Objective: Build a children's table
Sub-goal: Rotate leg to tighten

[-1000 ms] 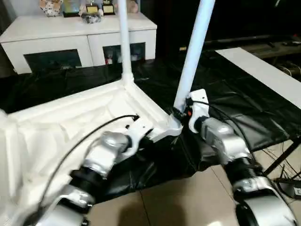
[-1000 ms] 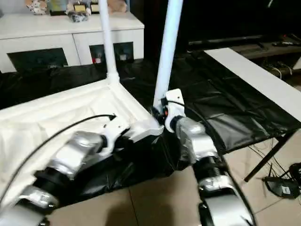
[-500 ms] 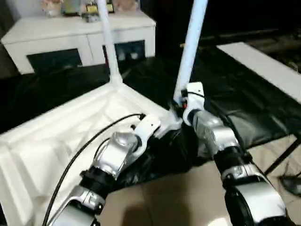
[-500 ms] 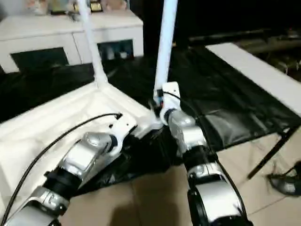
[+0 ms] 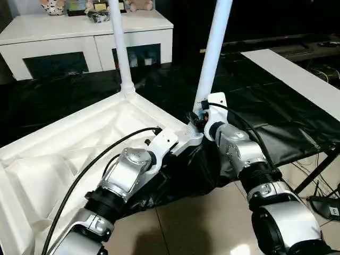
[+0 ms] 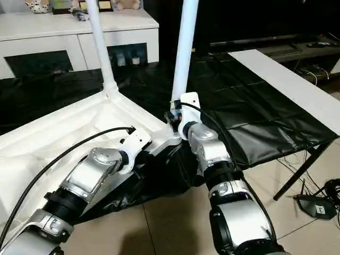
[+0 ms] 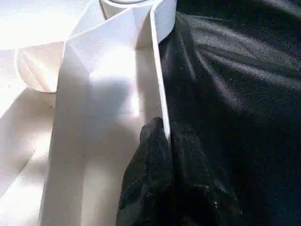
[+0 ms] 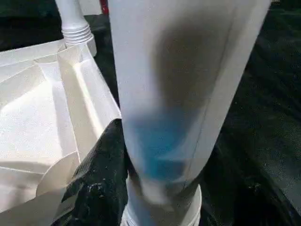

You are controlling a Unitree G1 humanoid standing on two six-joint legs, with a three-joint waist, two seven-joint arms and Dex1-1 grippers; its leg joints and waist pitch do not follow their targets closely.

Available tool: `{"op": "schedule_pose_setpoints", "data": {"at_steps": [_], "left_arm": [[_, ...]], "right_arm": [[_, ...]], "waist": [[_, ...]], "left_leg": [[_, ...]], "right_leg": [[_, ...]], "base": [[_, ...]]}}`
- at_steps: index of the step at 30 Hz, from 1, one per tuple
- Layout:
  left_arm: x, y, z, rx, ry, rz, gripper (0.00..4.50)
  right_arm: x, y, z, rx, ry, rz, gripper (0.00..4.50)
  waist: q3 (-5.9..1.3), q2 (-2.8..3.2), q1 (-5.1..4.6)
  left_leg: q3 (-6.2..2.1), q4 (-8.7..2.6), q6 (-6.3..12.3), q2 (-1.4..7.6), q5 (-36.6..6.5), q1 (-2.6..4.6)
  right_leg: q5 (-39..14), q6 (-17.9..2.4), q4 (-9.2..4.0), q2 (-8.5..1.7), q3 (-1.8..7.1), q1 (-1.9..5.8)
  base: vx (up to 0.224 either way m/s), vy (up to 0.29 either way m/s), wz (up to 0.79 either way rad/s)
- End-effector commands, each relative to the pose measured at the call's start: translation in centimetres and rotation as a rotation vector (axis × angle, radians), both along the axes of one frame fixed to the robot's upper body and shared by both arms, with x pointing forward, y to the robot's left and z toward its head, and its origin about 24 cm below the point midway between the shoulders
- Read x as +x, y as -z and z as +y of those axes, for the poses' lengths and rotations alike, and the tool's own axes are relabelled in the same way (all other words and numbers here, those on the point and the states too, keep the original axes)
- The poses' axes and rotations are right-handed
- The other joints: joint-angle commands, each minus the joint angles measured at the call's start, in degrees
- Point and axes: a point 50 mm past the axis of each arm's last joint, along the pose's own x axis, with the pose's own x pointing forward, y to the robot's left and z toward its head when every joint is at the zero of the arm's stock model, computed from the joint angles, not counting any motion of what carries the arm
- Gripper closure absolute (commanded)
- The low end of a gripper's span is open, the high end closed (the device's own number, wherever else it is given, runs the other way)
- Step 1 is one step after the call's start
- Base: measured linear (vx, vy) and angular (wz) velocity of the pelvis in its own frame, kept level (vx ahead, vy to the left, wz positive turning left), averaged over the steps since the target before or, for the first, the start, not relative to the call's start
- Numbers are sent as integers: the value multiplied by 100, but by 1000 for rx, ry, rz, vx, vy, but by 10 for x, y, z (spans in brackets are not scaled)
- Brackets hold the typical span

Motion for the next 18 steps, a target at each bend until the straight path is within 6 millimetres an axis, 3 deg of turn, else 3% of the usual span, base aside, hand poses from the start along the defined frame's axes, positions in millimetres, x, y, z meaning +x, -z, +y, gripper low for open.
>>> {"op": "schedule_pose_setpoints", "data": {"at_steps": [1,3,5,9,11,13,14,16,17,18], "left_arm": [[7,-37,-19,-61,145,-154,450],[9,-37,-15,-52,147,-163,450],[12,-39,-10,-44,144,-171,450],[16,-42,-5,-39,134,-180,450],[17,-42,-4,-38,131,-185,450],[18,-43,-3,-39,130,-189,450],[18,-43,-3,-39,130,-189,450],[19,-44,-2,-37,127,-195,450],[20,-44,-2,-37,126,-196,450],[20,-44,-1,-37,126,-197,450]], "right_arm": [[-33,71,-14,-117,-4,296,267],[-30,66,-11,-123,-25,264,267],[-26,59,-10,-114,-27,231,267],[-21,52,-8,-75,-29,202,267],[-20,50,-8,-68,-31,197,267],[-19,49,-8,-64,-32,190,197],[-19,49,-8,-64,-32,190,197],[-18,47,-9,-63,-30,180,195],[-17,46,-9,-65,-29,177,170],[-17,46,-9,-72,-28,170,170]], "waist": [[-85,63,-22],[-76,83,-30],[-72,59,-26],[-103,62,11],[-115,33,23],[-125,40,32],[-134,45,33],[-172,64,43],[-253,22,84],[-270,5,86]], "left_leg": [[-80,-601,38,238,-2878,-96],[-91,-612,26,252,-2885,-112],[-78,-609,50,247,-2819,-114],[-24,-576,130,251,-2031,-163],[10,-563,154,255,-1867,-154],[44,-552,162,259,-1781,-142],[50,-548,159,264,-1724,-140],[88,-529,135,270,-1482,-130],[129,-473,178,269,-1086,-102],[144,-470,269,253,-852,-132]], "right_leg": [[-2345,-636,-516,-366,254,104],[-2312,-648,-507,-369,251,112],[-2279,-671,-500,-371,262,117],[-1801,-933,-444,-394,316,167],[-1797,-993,-439,-382,324,156],[-1816,-1039,-437,-376,332,137],[-1755,-1068,-426,-374,334,136],[-1450,-1234,-400,-359,340,130],[-880,-1354,-327,-347,355,129],[-623,-1438,-289,-318,348,154]], "base": [[0,0,0],[0,0,0],[0,0,0],[0,0,0],[0,0,0],[0,0,0],[0,0,0],[0,0,0],[51,-16,13],[51,-16,13]]}}
